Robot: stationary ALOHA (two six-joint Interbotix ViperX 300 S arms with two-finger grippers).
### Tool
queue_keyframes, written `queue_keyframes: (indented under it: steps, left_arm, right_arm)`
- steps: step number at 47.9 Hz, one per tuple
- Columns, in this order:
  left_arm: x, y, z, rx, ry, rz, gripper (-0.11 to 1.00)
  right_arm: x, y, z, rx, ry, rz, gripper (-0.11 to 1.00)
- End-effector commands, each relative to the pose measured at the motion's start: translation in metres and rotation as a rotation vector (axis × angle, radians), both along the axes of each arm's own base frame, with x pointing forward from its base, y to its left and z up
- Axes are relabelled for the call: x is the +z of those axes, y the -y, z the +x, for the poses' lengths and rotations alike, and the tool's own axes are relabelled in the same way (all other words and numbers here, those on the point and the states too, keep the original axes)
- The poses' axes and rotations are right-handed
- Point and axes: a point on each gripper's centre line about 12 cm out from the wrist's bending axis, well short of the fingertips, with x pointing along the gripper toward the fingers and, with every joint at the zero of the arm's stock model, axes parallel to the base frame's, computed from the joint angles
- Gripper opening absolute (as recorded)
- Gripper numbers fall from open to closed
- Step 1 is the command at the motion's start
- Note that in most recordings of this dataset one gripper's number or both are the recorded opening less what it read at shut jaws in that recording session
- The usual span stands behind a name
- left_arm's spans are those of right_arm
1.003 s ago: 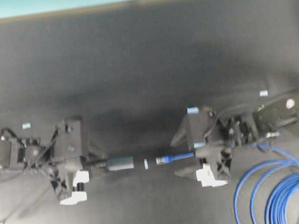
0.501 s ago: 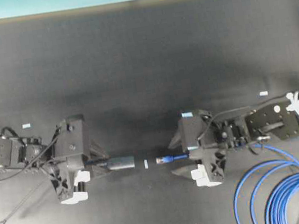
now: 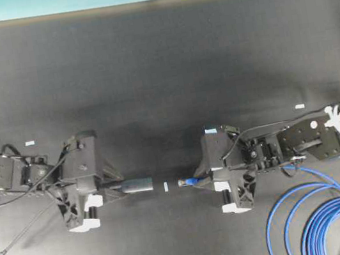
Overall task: Insert the LAN cable into the hub.
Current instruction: 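Close right gripper on the blue LAN plug behind its connector, then push the blue plug with the right gripper toward the hub's port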
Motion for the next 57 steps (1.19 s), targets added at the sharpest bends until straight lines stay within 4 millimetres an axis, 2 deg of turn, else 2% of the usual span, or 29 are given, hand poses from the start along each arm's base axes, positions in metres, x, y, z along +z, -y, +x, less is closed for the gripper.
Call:
queue_keyframes:
  steps: [1, 7, 16, 46, 57]
  left_arm:
    - [0.013, 0.001, 0.008, -0.006, 0.033, 0.004, 0.28]
    - [0.016, -0.001, 0.011, -0.001, 0.041, 0.008, 0.28]
    - [0.018, -0.005, 0.015, 0.005, 0.047, 0.018, 0.28]
    - [0.015, -0.006, 0.021, 0.008, 0.024, 0.025, 0.28]
    - [0.015, -0.006, 0.022, 0.009, 0.024, 0.026, 0.28]
  right_arm:
    - [0.025, 0.001, 0.006, -0.017, 0.052, 0.024, 0.11]
    - [0.04, 0.002, 0.009, -0.022, 0.058, 0.03, 0.11]
    - [0.047, 0.0, 0.018, -0.023, 0.053, 0.032, 0.11]
    - [0.053, 0.004, 0.038, -0.032, 0.048, 0.026, 0.11]
    - [0.052, 0.004, 0.038, -0.027, 0.016, 0.018, 0.11]
